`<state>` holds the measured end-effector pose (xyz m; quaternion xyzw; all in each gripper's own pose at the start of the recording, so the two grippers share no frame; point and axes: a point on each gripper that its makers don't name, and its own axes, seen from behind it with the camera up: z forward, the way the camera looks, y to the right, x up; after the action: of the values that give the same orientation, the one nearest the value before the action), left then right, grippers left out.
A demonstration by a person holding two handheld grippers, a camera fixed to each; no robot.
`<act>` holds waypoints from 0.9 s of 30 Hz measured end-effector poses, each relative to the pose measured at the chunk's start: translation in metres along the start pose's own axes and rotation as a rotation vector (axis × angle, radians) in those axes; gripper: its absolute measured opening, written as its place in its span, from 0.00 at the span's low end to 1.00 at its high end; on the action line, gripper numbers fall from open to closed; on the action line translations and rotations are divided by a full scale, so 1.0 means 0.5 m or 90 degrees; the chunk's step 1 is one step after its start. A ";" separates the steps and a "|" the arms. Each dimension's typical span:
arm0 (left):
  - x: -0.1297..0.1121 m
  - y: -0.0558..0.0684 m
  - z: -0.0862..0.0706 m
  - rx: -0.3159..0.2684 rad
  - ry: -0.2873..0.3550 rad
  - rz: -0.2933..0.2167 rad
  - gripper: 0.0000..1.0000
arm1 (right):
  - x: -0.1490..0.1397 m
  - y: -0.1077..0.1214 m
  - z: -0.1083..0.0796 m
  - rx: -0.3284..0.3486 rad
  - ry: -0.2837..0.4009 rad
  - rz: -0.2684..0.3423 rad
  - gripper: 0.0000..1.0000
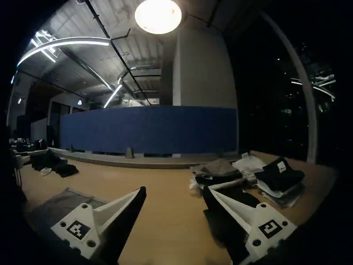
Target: Fold towel
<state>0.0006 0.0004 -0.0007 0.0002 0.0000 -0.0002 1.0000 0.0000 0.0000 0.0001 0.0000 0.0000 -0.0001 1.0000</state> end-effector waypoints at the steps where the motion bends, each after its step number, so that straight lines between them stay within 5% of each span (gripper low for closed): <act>1: 0.000 0.000 0.000 0.000 0.000 0.000 0.97 | 0.000 0.000 0.000 0.000 0.000 0.000 1.00; 27: -0.002 0.004 -0.001 0.000 0.000 0.001 0.97 | -0.001 -0.012 0.001 0.016 -0.001 -0.001 1.00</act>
<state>-0.0006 0.0023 -0.0013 0.0005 0.0000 0.0004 1.0000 -0.0005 -0.0060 0.0005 0.0126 -0.0007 -0.0007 0.9999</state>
